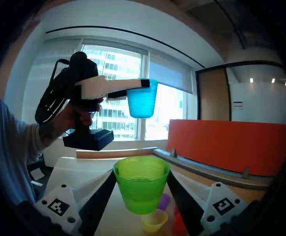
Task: Pour water
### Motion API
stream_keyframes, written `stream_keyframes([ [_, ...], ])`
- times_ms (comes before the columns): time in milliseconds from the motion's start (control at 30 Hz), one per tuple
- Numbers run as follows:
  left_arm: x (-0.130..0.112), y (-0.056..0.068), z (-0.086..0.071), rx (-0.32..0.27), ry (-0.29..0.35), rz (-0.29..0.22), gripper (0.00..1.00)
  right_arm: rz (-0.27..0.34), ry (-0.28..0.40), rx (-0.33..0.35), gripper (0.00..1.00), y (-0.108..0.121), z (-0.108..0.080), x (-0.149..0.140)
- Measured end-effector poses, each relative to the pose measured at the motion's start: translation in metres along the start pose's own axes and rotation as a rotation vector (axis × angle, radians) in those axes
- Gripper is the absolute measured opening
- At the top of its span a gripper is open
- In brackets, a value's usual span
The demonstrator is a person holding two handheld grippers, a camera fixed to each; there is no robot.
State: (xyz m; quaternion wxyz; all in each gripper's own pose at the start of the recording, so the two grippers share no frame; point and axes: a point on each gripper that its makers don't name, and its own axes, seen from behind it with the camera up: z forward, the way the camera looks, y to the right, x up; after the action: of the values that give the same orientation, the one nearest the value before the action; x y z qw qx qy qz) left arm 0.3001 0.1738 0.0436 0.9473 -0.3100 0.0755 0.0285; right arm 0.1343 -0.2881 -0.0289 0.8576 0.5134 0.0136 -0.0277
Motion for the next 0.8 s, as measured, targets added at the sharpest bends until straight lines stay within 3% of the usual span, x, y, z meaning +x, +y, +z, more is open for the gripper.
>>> stream_keyframes([
  [167, -0.005, -0.004, -0.001, 0.001, -0.001, -0.043, 0.88, 0.000, 0.001, -0.001, 0.91, 0.000, -0.001, 0.001],
  [800, -0.049, -0.005, -0.021, 0.009, -0.088, -0.042, 0.89, 0.006, -0.030, -0.029, 0.91, 0.013, -0.017, -0.001],
])
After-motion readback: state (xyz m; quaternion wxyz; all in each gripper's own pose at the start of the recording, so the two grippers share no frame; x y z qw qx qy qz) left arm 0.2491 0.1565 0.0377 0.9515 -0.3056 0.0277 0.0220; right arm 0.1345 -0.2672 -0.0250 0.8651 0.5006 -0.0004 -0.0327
